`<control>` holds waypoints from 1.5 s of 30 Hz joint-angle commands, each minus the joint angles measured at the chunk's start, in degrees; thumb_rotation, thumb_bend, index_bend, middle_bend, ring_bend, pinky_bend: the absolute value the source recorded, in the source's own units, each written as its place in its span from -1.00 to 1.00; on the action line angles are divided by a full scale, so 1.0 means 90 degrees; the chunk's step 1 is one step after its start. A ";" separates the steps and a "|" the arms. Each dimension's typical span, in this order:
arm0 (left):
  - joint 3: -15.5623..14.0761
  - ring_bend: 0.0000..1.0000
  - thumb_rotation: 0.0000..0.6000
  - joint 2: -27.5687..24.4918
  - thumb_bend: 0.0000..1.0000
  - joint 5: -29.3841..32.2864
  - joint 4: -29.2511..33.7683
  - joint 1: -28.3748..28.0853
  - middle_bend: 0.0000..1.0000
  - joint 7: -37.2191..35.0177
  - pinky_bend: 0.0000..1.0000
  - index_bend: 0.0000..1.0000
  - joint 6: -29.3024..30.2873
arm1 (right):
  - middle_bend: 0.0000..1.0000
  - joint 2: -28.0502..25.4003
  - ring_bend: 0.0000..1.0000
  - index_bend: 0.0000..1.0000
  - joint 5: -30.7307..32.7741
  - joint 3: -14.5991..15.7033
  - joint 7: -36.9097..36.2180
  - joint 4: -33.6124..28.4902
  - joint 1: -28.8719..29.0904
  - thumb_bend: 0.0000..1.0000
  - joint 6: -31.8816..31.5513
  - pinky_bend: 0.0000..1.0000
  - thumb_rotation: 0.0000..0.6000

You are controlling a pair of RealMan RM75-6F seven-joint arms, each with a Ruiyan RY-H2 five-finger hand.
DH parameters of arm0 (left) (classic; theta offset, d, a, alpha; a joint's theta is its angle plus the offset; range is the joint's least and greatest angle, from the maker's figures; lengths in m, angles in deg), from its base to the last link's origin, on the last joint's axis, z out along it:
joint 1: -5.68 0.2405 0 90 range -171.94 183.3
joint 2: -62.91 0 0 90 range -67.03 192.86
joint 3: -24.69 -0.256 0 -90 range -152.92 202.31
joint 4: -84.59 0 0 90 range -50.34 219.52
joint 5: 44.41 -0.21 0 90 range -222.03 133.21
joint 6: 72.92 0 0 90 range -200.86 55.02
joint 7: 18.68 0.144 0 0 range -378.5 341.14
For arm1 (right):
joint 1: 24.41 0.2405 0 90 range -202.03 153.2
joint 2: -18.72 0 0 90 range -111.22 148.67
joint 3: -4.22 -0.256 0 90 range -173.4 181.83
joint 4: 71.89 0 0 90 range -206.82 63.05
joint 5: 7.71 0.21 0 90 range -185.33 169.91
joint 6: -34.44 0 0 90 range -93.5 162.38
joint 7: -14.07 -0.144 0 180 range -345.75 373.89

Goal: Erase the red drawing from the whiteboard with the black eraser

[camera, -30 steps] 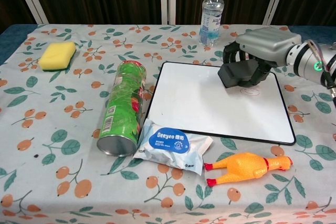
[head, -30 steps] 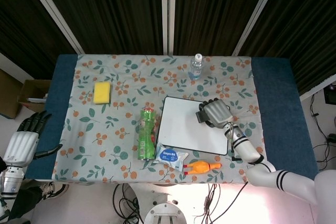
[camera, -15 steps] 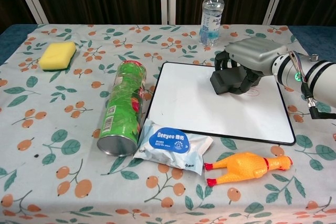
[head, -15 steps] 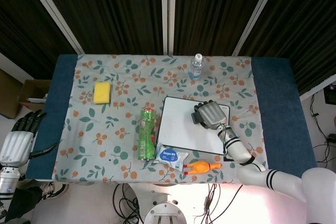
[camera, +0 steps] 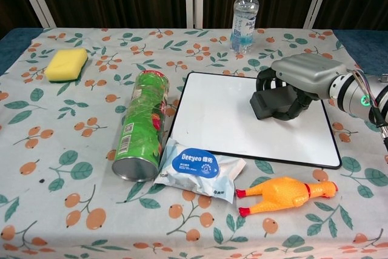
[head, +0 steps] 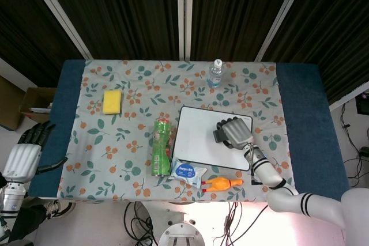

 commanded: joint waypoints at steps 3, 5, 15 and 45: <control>-0.0008 -0.90 -1.00 0.0011 -0.96 -0.0002 0.0006 -0.0008 -0.87 0.0022 -0.70 -0.82 -0.0015 | 0.29 -0.0191 0.22 0.65 -0.0095 0.0119 -0.0092 -0.0328 -0.0137 -0.13 -0.0148 0.40 1.00; -0.0007 -0.90 -1.00 0.0011 -0.96 0.0006 0.0003 -0.0008 -0.87 0.0016 -0.70 -0.82 -0.0019 | 0.29 -0.0267 0.22 0.65 -0.0201 0.0181 -0.0119 -0.0449 -0.0199 -0.13 -0.0251 0.40 1.00; -0.0017 -0.90 -1.00 0.0013 -0.96 0.0009 -0.0048 -0.0011 -0.87 -0.0032 -0.70 -0.82 -0.0034 | 0.29 -0.0348 0.22 0.65 -0.0553 0.0303 -0.0215 -0.0528 -0.0389 -0.13 -0.0617 0.40 1.00; 0.0012 -0.90 -1.00 -0.0074 -0.96 0.0097 -0.0006 -0.0020 -0.87 0.0004 -0.70 -0.82 -0.0078 | 0.29 0.0263 0.22 0.65 0.0227 -0.0363 -0.0251 0.0899 0.0130 -0.10 0.0053 0.40 1.00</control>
